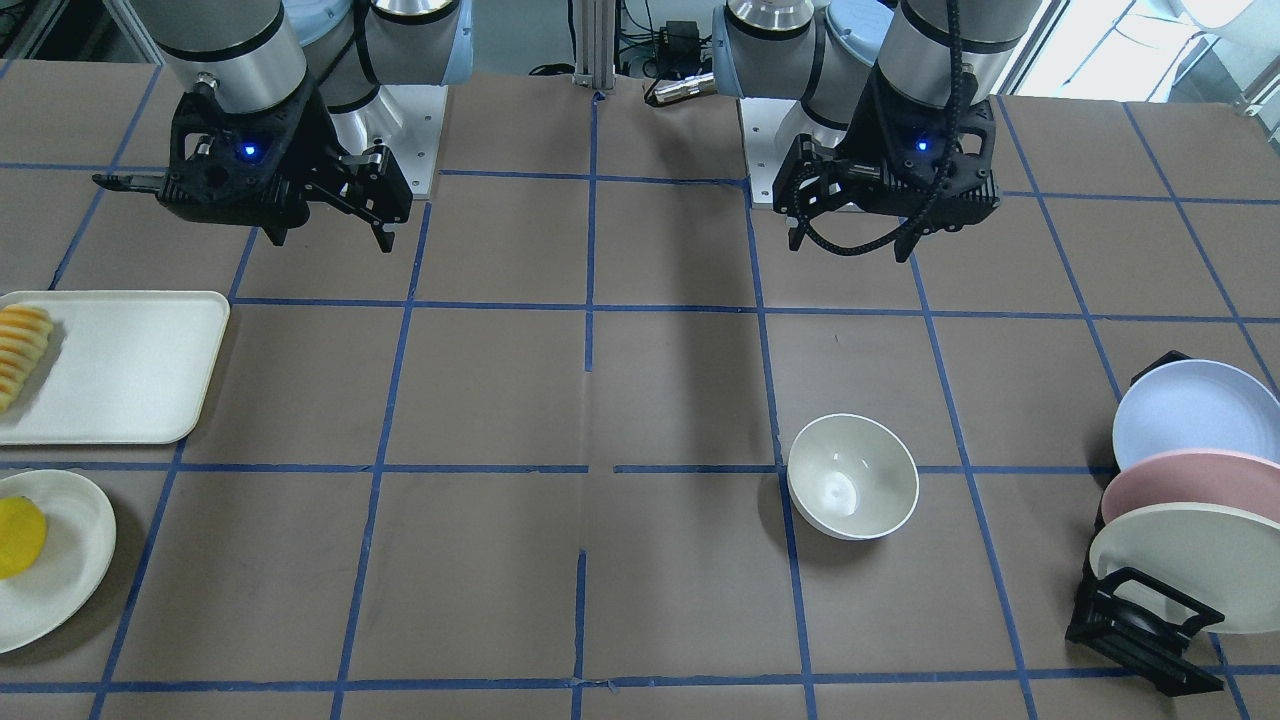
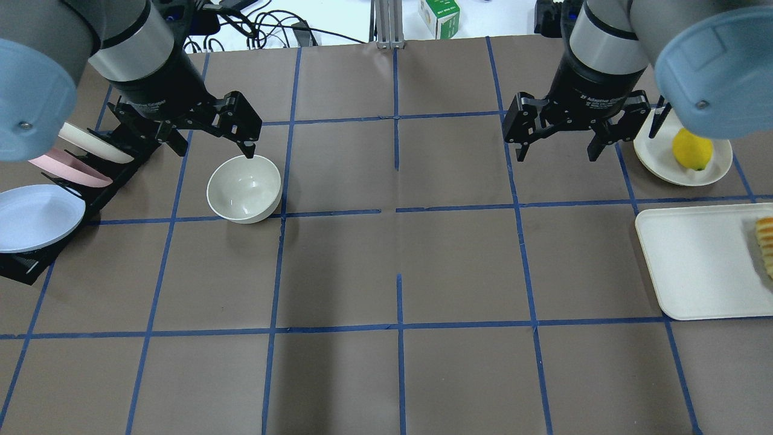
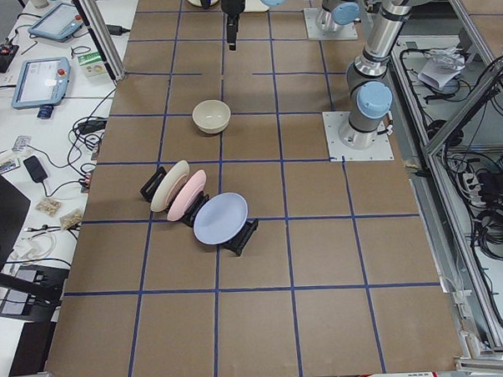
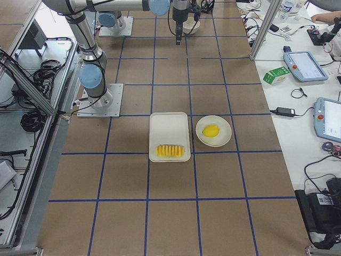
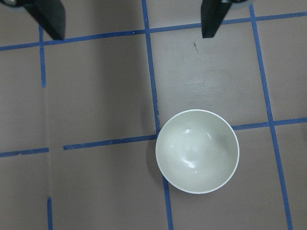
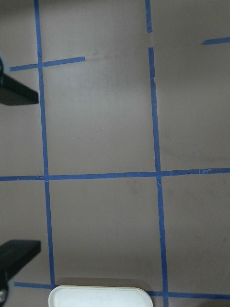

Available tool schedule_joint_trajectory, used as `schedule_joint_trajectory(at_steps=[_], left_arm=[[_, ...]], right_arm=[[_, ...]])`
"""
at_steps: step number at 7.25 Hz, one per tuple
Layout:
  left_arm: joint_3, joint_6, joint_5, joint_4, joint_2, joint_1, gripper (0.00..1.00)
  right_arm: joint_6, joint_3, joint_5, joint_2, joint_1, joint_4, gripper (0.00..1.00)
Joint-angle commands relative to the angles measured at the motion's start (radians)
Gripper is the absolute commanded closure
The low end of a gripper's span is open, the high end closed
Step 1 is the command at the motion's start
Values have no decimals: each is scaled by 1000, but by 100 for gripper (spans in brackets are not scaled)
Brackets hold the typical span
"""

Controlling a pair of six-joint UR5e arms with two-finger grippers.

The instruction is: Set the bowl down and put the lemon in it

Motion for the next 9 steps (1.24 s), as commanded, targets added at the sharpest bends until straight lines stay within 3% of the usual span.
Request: schedule_joint_trajectory(at_steps=[1, 9], left_arm=[[1, -2, -1, 1, 0, -2, 0], [19, 5, -2, -5, 0, 35, 0]], right_arm=[[0, 0, 2, 1, 0, -1, 0], [-12, -2, 5, 4, -12, -7, 0]])
